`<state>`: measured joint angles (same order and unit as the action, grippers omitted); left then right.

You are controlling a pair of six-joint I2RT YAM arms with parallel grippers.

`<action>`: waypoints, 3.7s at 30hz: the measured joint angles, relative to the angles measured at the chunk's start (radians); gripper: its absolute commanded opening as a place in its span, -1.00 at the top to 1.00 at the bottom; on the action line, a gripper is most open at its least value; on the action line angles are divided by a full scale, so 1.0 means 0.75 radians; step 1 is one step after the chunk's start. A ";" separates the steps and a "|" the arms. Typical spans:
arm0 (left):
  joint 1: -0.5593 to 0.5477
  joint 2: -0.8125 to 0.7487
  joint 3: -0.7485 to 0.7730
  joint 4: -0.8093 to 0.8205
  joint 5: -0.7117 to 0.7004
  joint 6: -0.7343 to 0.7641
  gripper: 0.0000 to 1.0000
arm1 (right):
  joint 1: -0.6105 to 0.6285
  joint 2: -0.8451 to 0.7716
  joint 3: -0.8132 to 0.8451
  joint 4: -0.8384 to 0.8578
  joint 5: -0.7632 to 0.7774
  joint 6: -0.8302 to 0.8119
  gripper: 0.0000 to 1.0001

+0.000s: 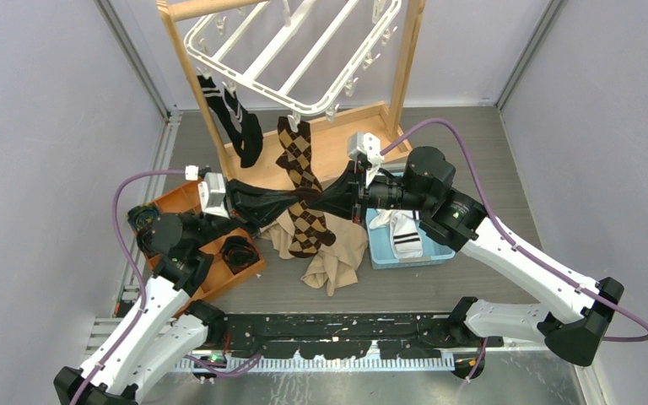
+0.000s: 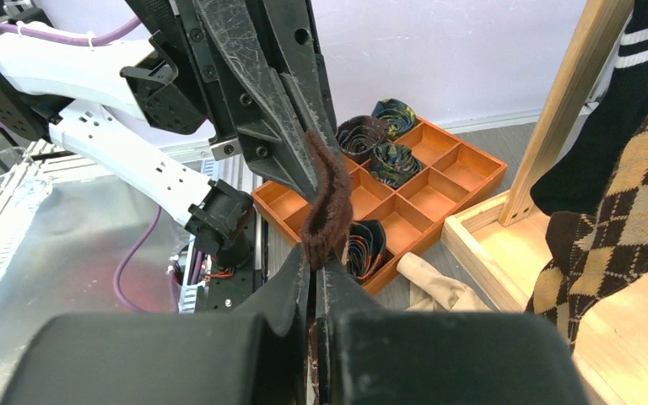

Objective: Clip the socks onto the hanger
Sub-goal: Pick up the sock from the bin.

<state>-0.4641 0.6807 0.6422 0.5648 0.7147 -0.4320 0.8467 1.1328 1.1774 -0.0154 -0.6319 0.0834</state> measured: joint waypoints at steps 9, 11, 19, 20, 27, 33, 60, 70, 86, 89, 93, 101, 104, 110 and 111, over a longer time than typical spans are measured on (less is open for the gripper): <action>0.000 -0.012 -0.001 -0.014 0.023 -0.019 0.99 | 0.000 0.000 -0.026 0.025 0.086 0.035 0.39; 0.000 -0.013 0.009 -0.066 0.027 -0.013 1.00 | 0.000 0.000 -0.033 0.030 0.111 0.041 0.19; 0.000 -0.041 0.071 -0.313 0.004 0.034 0.99 | -0.043 -0.077 -0.136 0.066 0.291 0.038 -0.44; 0.000 -0.044 0.083 -0.343 -0.003 0.035 0.99 | -0.064 -0.104 -0.158 0.079 0.322 0.037 -0.50; 0.000 -0.044 0.121 -0.465 -0.040 0.053 1.00 | -0.224 -0.247 -0.245 0.254 0.514 0.039 -0.61; 0.000 -0.038 0.121 -0.487 -0.048 0.070 0.99 | -0.268 -0.194 -0.247 0.394 0.538 0.039 -0.59; -0.001 0.152 0.209 -0.396 -0.097 0.003 0.99 | -0.194 -0.097 -0.216 0.117 0.103 -0.117 -0.59; -0.011 0.152 0.213 -0.310 -0.097 -0.092 0.99 | -0.180 -0.032 -0.254 0.375 0.050 -0.124 -0.25; -0.013 0.219 0.259 -0.132 -0.142 -0.258 0.99 | -0.171 0.003 -0.207 0.633 -0.054 0.068 0.95; -0.013 0.226 0.260 -0.117 -0.144 -0.264 0.90 | -0.171 0.003 -0.205 0.651 -0.053 0.094 0.98; -0.013 0.223 0.260 -0.121 -0.156 -0.257 0.26 | -0.171 0.002 -0.205 0.636 -0.035 0.104 0.98; -0.013 0.074 0.203 -0.204 -0.247 -0.109 -0.99 | -0.175 -0.122 -0.205 0.289 0.158 -0.004 0.98; -0.013 0.058 0.178 -0.192 -0.280 -0.077 -0.99 | -0.194 -0.198 -0.205 0.189 0.238 -0.053 0.98; -0.023 0.208 0.173 -0.023 -0.290 -0.085 -0.98 | -0.292 -0.266 -0.209 0.133 0.316 -0.078 0.98; -0.031 0.250 0.173 -0.002 -0.295 -0.080 -0.98 | -0.307 -0.266 -0.215 0.133 0.323 -0.073 0.98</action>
<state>-0.4870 0.8680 0.7723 0.5636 0.4934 -0.4923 0.6163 0.9337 1.0164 0.0841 -0.3893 0.0288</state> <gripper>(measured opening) 0.994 0.055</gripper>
